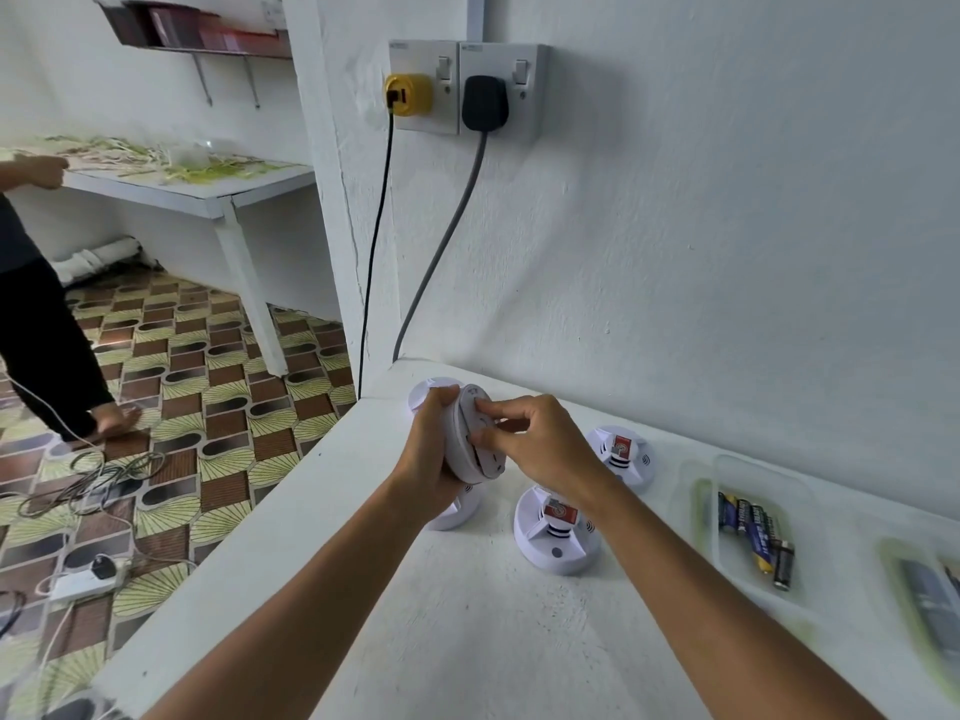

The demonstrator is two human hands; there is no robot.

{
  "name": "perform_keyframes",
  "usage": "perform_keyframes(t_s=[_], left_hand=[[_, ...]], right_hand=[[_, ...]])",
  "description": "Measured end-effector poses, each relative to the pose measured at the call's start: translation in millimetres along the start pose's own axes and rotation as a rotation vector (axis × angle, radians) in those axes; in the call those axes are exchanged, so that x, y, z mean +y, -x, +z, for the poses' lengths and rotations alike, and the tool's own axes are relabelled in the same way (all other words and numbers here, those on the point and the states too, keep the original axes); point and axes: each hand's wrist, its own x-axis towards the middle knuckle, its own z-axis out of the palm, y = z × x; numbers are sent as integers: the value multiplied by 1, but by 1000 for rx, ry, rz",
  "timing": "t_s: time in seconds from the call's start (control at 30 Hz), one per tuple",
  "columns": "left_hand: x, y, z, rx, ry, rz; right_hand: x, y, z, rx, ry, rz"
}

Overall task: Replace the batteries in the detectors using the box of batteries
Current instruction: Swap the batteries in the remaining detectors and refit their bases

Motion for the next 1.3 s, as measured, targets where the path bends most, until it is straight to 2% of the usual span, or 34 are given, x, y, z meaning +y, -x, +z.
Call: perform_keyframes(t_s=[0.13, 0.3, 0.73, 1.07, 1.17, 1.3], left_hand=[[-2, 2, 4, 33, -100, 41], [-1, 4, 10, 23, -176, 97], [4, 12, 16, 75, -173, 110], [7, 16, 19, 90, -201, 147], [4, 16, 19, 158, -276, 159], [1, 18, 18, 150, -345, 235]], right_hand=[[-1, -1, -5, 58, -34, 25], [2, -3, -8, 54, -130, 72], [-1, 1, -9, 15, -331, 107], [-3, 0, -2, 87, -290, 89], [-4, 1, -5, 73, -344, 104], [-5, 3, -5, 93, -368, 89]])
